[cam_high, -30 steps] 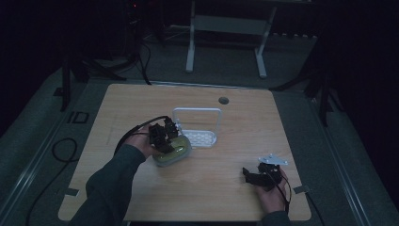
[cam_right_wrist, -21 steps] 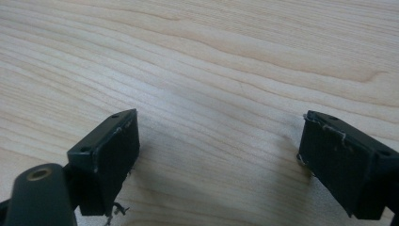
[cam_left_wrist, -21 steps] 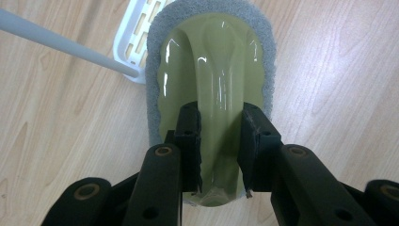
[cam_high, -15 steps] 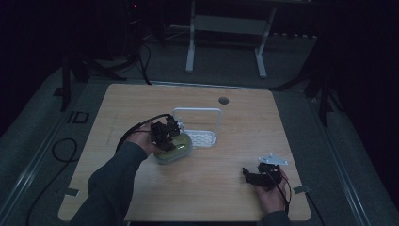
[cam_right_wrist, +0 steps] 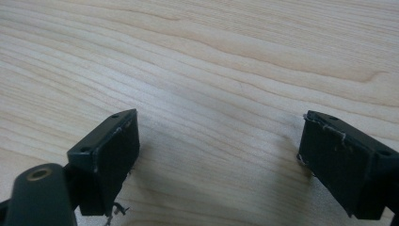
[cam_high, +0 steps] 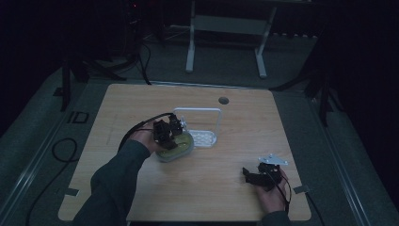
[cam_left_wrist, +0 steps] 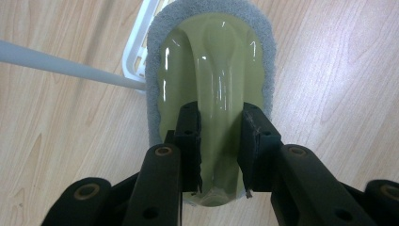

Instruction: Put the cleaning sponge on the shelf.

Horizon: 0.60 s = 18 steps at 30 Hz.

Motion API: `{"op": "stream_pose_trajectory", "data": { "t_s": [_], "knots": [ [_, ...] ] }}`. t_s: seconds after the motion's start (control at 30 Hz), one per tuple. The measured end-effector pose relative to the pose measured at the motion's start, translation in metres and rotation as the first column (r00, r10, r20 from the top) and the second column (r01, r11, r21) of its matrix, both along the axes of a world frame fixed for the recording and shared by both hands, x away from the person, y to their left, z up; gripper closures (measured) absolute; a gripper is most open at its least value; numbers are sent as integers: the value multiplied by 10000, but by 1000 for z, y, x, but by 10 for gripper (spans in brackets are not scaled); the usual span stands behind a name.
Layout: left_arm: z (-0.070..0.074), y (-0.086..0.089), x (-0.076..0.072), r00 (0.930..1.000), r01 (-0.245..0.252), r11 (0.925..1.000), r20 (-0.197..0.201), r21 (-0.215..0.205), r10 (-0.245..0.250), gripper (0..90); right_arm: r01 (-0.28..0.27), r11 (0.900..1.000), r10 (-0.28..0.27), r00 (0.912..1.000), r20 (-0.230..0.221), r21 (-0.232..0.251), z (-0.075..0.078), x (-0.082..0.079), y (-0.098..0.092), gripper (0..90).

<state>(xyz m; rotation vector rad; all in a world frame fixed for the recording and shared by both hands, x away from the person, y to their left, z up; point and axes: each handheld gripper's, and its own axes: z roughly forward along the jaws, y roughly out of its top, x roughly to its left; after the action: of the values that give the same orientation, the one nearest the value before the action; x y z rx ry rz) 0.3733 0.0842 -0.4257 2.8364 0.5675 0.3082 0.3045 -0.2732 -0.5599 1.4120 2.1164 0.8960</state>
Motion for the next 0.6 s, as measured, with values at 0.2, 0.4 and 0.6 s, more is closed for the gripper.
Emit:
{"op": "stream_pose_trajectory", "data": {
  "t_s": [0.2,0.4,0.6],
  "knots": [
    [-1,-1,2,9999,80,9999,117,88,-81,717,-7,10000,7,10000,-4,-2,0,0,0,124],
    [-2,-5,3,9992,310,9993,233,198,-314,717,-9,10000,9,10000,-2,-3,0,0,0,124],
    [-1,-12,5,9982,576,9981,133,233,-580,717,-7,10000,7,10000,7,-3,0,0,0,124]
  ]
}}
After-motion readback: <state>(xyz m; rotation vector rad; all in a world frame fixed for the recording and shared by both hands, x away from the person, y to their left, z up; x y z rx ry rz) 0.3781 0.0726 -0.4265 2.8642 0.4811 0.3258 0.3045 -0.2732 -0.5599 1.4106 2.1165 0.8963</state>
